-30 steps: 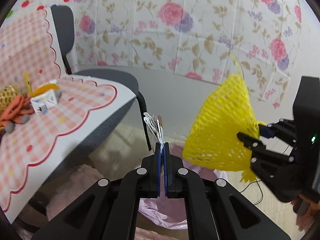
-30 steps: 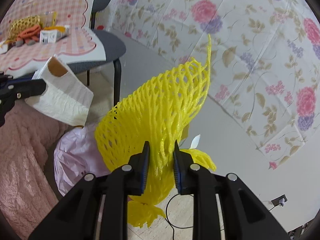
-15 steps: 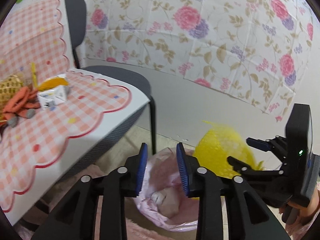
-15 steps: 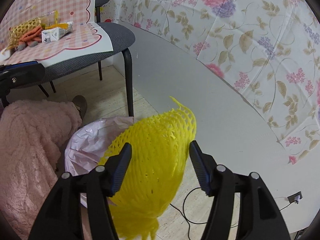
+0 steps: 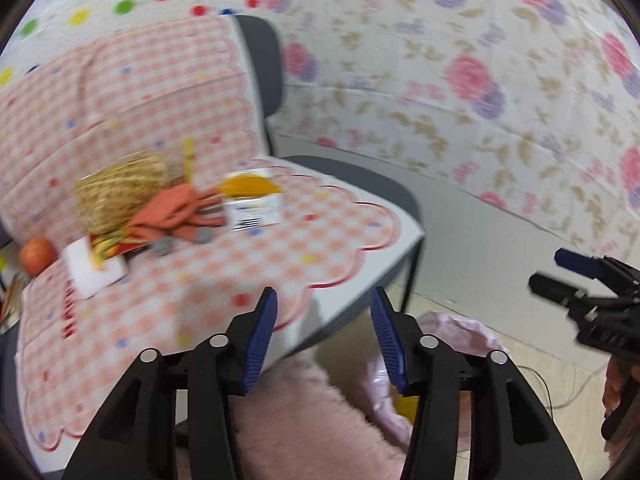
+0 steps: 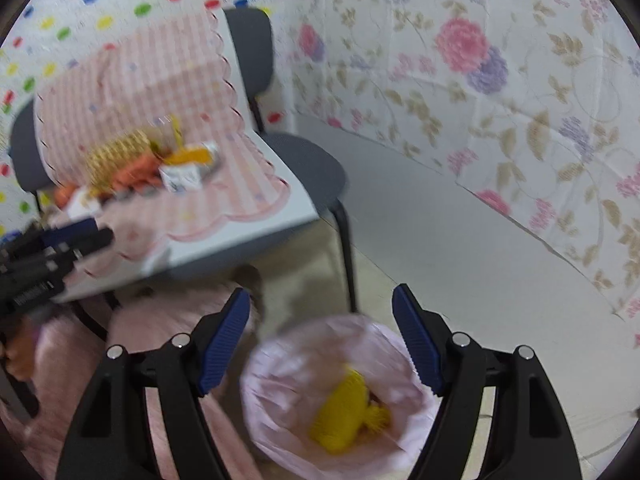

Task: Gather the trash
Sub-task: 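Return both grippers to the chair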

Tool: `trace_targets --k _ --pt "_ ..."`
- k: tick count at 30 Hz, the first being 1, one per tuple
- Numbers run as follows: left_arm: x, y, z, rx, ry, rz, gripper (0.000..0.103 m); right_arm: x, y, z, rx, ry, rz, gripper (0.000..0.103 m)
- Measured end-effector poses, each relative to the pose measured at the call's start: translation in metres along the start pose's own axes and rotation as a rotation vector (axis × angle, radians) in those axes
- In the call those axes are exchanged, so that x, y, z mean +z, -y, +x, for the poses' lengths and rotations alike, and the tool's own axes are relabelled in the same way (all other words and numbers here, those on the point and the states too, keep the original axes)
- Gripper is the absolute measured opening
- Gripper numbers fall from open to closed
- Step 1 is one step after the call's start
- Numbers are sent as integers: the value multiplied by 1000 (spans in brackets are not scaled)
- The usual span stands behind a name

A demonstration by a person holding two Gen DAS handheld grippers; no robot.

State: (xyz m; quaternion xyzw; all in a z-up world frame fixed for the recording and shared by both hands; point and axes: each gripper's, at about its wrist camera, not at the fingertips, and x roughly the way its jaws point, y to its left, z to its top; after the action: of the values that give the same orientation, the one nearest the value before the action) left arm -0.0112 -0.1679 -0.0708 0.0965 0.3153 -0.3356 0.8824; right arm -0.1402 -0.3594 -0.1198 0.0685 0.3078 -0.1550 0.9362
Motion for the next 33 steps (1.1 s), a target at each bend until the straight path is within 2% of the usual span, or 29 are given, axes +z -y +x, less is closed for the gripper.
trace_targets --k 4,8,10,11,12,17,22,27,33 --pt "3 -35 -11 81 -1 -59 51 27 -18 9 95 41 -9 72" --pt "4 -73 -27 191 9 -105 55 53 -40 23 144 73 -52 59" --pt "5 -88 -33 235 9 -125 55 66 -47 32 177 74 -63 42" --pt "5 -98 -36 263 10 -137 56 71 -50 36 184 76 -64 24" --pt "5 -107 -39 288 9 -149 57 78 -55 41 194 83 -62 19" --pt "1 -150 -53 388 2 -226 59 104 -74 58 290 111 -54 17" --pt "-6 -181 -60 452 -1 -289 59 125 -92 78 326 98 -38 17" --pt "-13 -209 -56 487 -9 -336 60 129 -111 99 323 70 -81 17" --pt "-25 -229 -39 491 -30 -362 61 118 -131 115 298 45 -151 18"
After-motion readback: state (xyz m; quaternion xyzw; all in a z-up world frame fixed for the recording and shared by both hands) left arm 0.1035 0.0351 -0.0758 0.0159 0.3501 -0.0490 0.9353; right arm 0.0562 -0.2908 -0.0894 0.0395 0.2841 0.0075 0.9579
